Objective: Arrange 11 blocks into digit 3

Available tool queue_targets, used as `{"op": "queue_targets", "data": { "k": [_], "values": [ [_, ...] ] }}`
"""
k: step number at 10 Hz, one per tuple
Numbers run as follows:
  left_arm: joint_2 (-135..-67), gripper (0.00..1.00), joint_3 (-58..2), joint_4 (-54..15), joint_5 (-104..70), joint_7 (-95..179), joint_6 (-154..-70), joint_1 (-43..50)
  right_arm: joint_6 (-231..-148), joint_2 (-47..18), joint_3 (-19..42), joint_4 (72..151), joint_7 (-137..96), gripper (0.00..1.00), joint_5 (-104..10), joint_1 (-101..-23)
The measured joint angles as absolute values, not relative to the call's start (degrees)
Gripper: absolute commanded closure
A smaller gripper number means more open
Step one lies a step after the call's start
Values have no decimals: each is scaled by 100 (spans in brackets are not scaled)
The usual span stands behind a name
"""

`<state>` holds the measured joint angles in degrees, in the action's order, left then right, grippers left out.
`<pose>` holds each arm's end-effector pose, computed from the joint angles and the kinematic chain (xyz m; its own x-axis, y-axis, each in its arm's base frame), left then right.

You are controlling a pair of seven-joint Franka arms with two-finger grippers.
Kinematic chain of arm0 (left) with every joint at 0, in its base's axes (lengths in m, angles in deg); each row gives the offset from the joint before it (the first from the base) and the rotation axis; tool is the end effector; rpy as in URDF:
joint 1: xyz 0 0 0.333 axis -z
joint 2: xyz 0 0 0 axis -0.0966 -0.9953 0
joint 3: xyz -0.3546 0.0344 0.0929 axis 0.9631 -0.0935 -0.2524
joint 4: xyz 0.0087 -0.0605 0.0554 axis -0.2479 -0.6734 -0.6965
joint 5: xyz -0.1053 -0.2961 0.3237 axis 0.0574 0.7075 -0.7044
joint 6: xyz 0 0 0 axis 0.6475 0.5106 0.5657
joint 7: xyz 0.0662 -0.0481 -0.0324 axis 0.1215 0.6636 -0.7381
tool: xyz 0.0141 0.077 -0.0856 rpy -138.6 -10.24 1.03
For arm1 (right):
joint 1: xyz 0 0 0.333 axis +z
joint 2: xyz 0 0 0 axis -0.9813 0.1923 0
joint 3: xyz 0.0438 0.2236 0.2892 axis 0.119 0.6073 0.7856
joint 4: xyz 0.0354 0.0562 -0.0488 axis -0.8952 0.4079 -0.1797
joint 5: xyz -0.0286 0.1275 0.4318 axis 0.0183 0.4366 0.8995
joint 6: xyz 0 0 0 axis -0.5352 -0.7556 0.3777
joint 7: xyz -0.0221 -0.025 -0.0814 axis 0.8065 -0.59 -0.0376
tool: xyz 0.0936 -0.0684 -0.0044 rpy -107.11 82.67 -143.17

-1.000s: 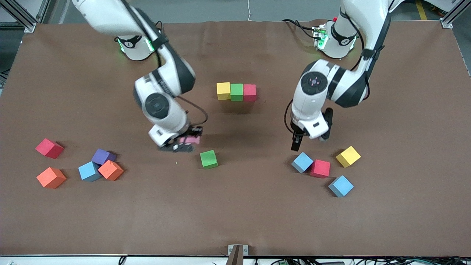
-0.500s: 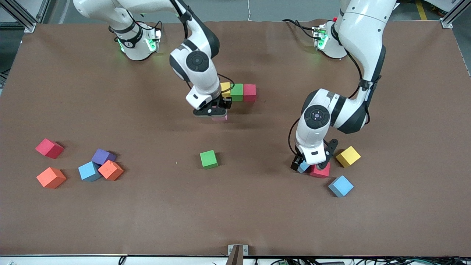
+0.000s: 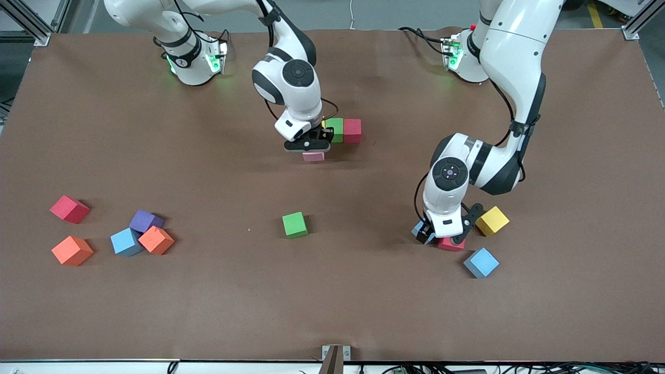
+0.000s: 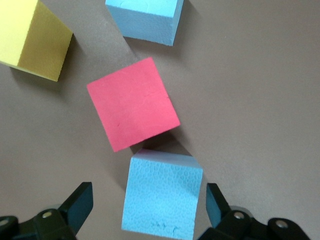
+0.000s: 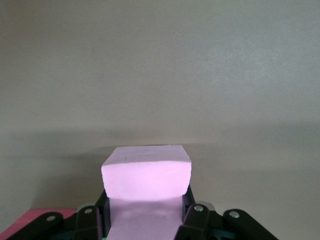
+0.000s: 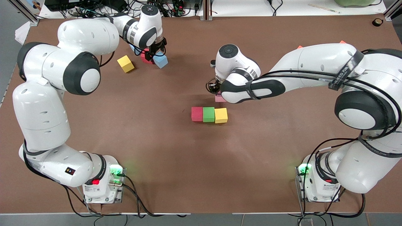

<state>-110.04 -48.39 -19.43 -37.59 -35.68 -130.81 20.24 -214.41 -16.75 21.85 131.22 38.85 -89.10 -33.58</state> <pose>0.6812 -0.2945 0.2235 0.6088 0.7760 0.1652 0.7878 -0.6159 -0.0100 0.4177 0.5004 0.2475 0.9995 -0.0047 0.0304 -0.0047 -1.0000 0.0008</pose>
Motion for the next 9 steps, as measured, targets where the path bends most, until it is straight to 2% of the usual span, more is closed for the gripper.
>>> {"op": "queue_targets", "data": {
  "k": [9],
  "values": [
    [-11334, 0, -4790, -1937, -3768, -3169, -13710, 1881, -21618, -1396, 2170, 13128, 4055, 99, -8974, -3179]
  ]
}}
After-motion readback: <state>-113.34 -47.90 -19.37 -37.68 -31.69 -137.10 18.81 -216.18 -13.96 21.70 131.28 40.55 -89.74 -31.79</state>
